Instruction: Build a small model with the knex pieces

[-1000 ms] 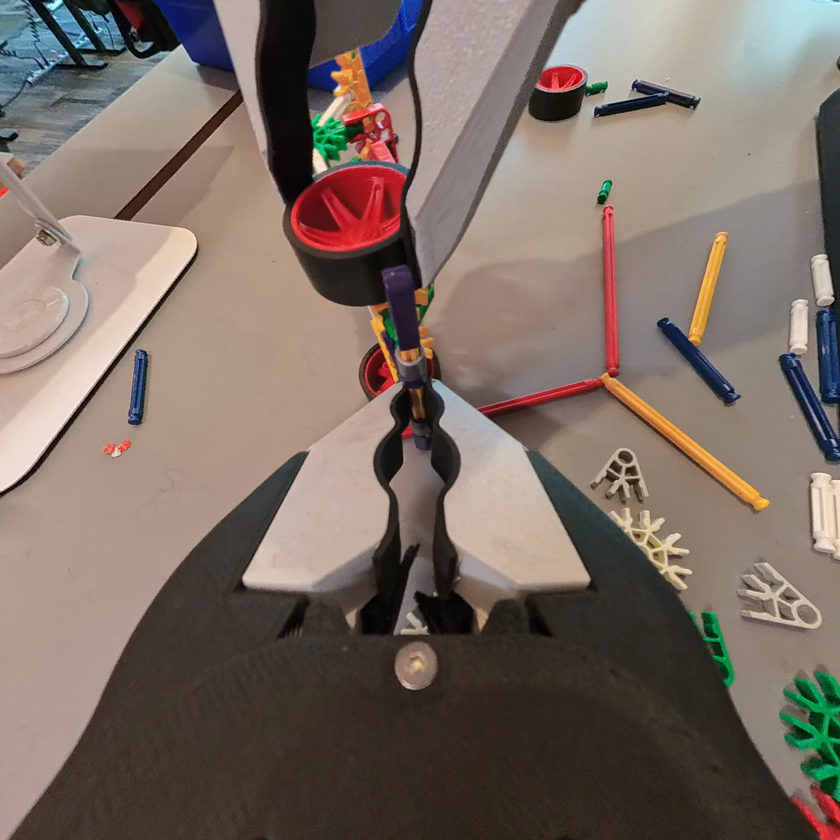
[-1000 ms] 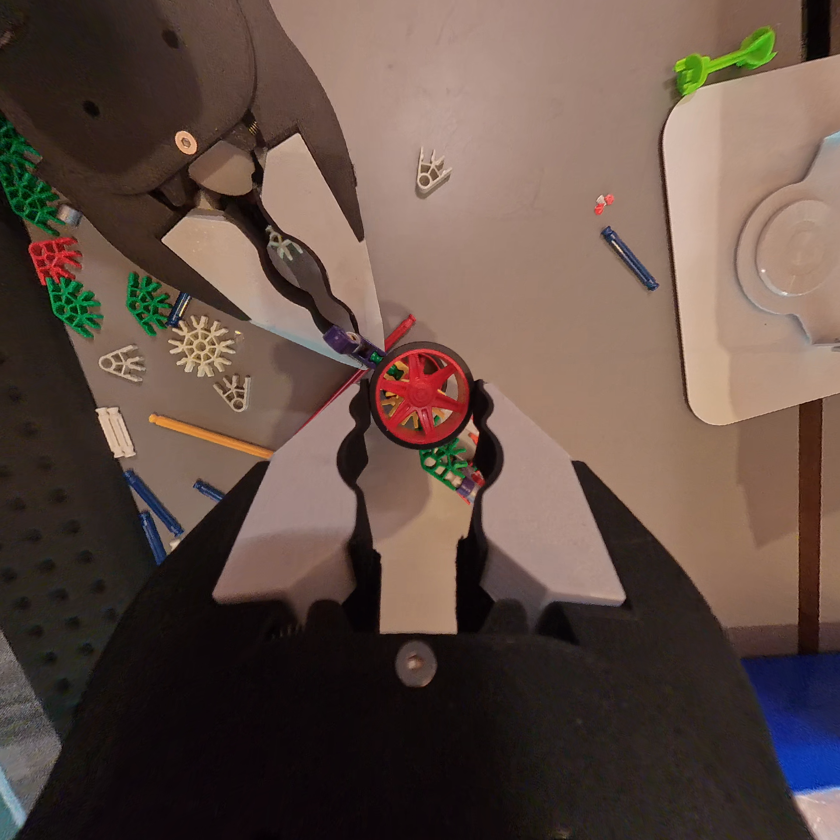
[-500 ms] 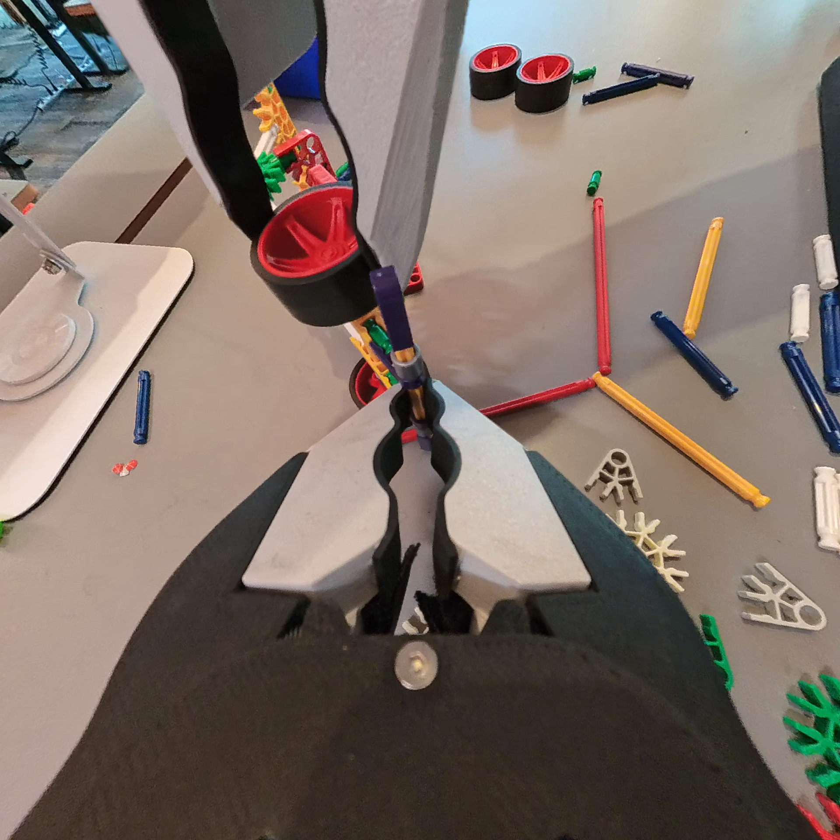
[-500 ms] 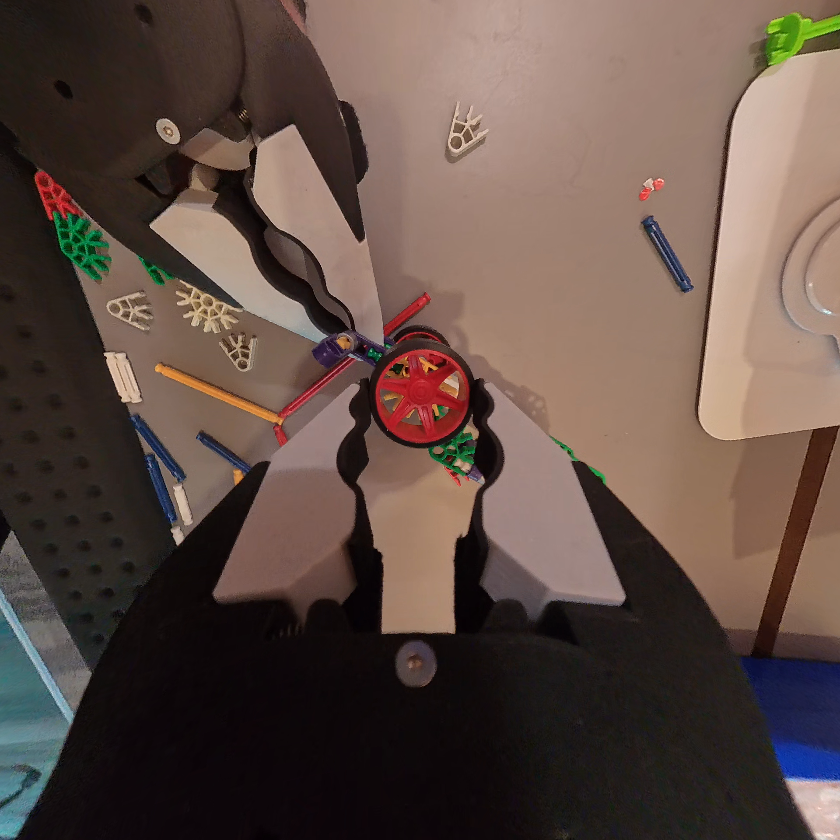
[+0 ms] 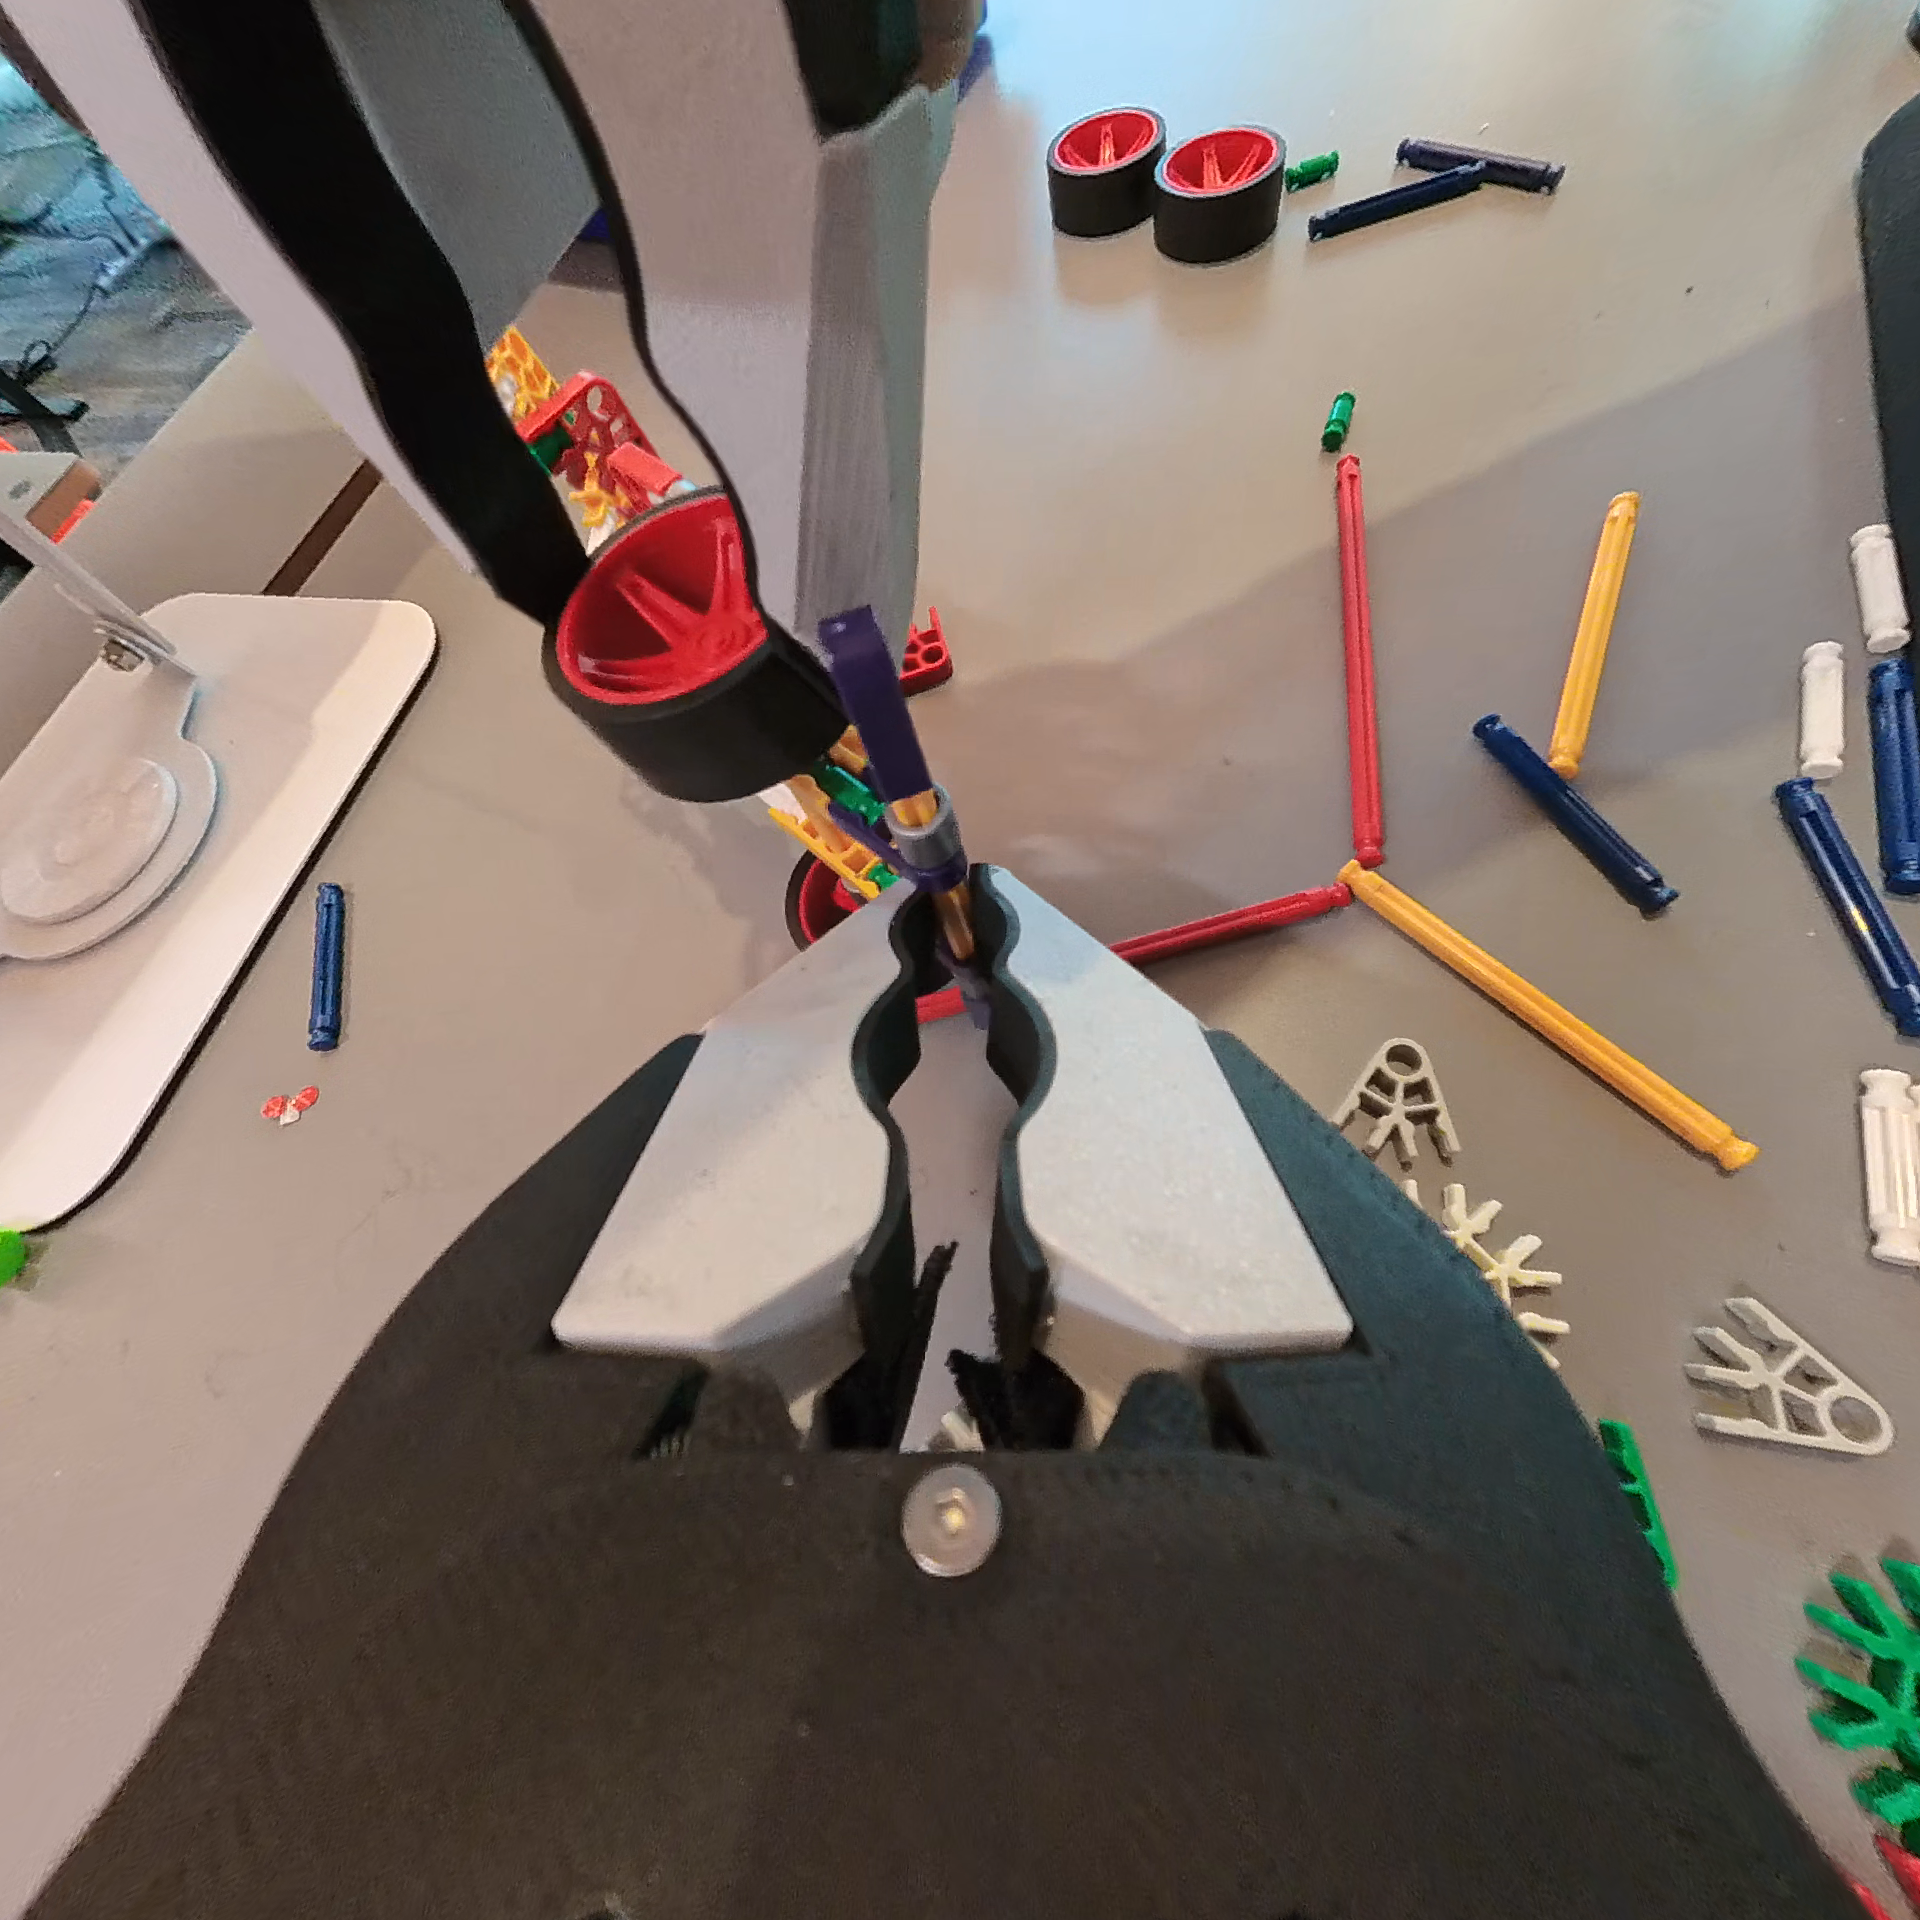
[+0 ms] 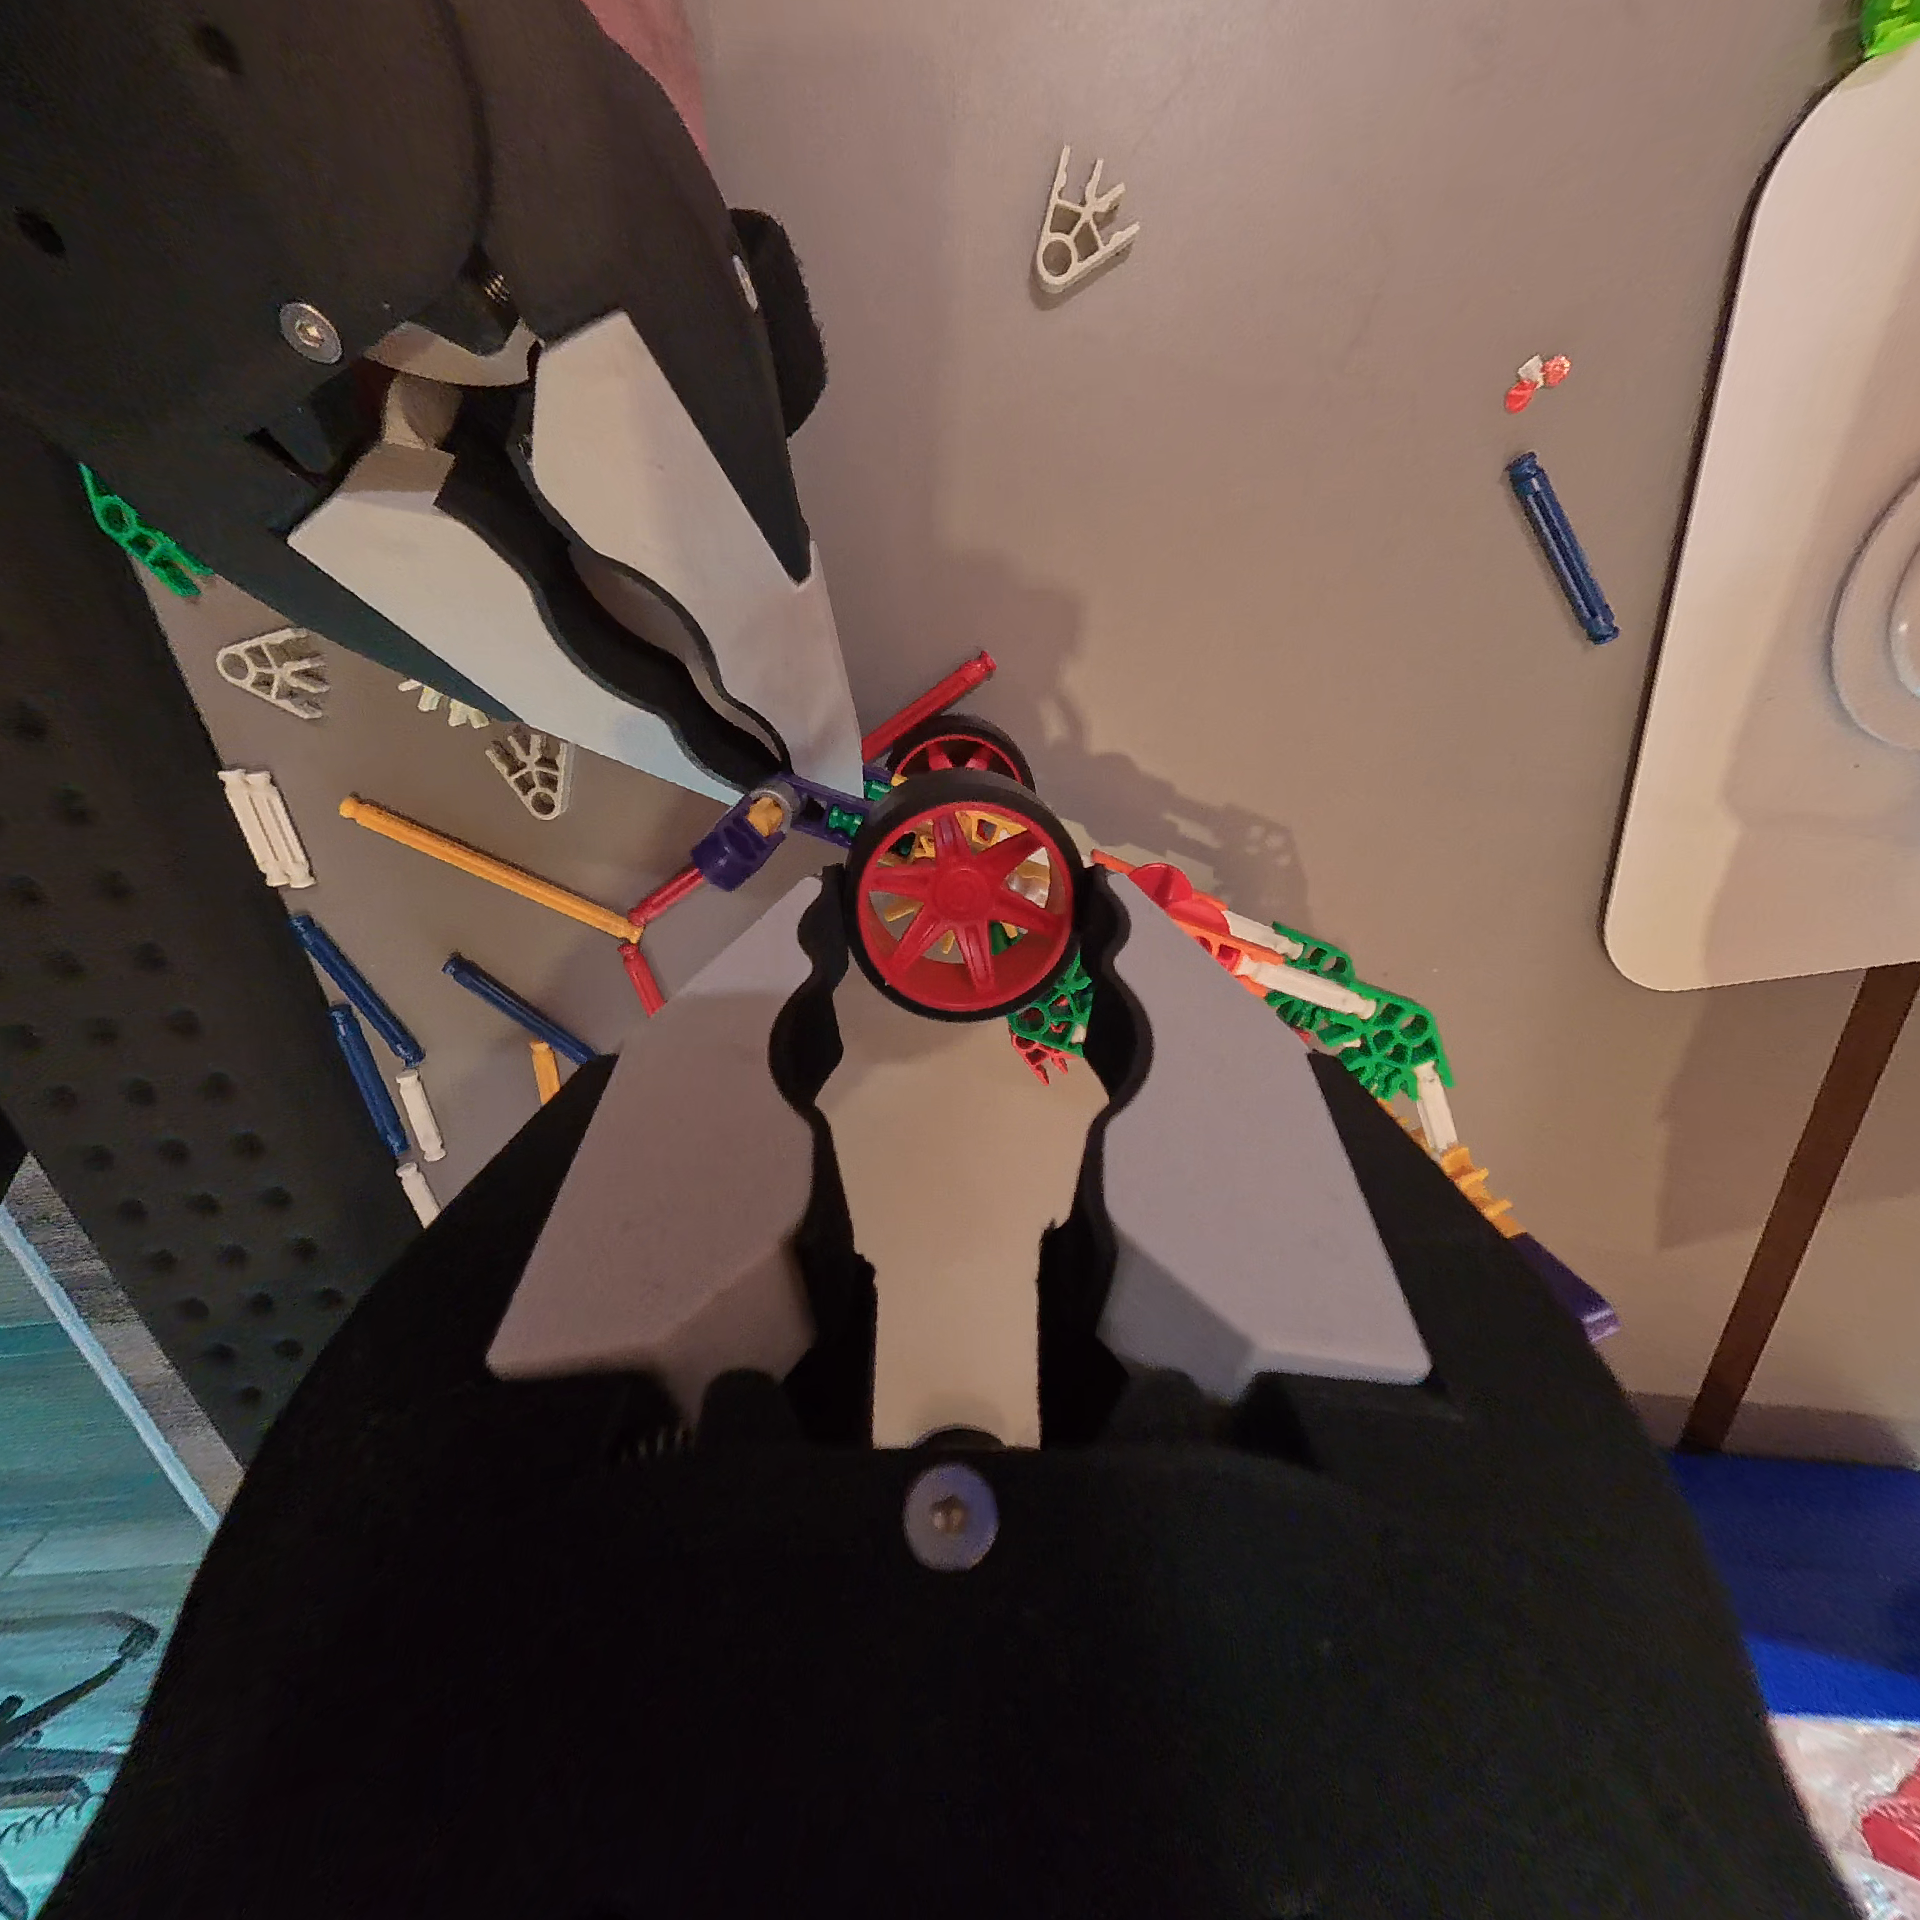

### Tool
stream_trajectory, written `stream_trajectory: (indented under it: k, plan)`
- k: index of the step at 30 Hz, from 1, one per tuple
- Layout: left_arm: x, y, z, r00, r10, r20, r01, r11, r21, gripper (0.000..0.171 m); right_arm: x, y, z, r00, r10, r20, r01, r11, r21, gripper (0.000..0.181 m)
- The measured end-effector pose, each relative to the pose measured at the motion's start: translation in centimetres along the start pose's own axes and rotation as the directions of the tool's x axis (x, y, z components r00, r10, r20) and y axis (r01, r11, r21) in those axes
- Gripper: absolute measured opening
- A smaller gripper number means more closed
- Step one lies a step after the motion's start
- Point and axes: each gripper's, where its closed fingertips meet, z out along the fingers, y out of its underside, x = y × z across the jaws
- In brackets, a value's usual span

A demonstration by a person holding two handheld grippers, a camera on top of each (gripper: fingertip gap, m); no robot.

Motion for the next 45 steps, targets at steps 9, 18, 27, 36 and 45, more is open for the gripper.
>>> stream_trajectory:
  k: [9, 18, 27, 36, 45]
  plan:
    - [-1.2, 0.4, -0.3, 0.992, -0.126, 0.008, 0.125, 0.992, 0.029, 0.001, 0.8, -0.5, -2.4, 0.987, 0.159, 0.021, -0.16, 0.958, 0.238, 0.056]
    - [-5.2, 0.0, -2.2, 0.858, -0.503, -0.098, 0.513, 0.848, 0.136, 0.001, -0.5, 3.7, -6.0, 0.938, 0.339, 0.07, -0.333, 0.831, 0.445, 0.042]
    - [-8.2, 2.1, -2.4, 0.682, -0.716, -0.149, 0.73, 0.68, 0.071, 0.002, -3.5, 7.3, -5.2, 0.904, 0.39, 0.178, -0.423, 0.746, 0.514, 0.031]
    - [-10.8, 3.6, -2.5, 0.517, -0.845, -0.138, 0.853, 0.523, -0.002, 0.002, -6.0, 9.5, -4.8, 0.889, 0.386, 0.245, -0.455, 0.702, 0.548, 0.03]
    - [-12.6, 6.9, -2.8, 0.44, -0.897, -0.041, 0.885, 0.44, -0.154, 0.007, -7.3, 11.5, -4.7, 0.874, 0.399, 0.277, -0.483, 0.661, 0.574, 0.033]
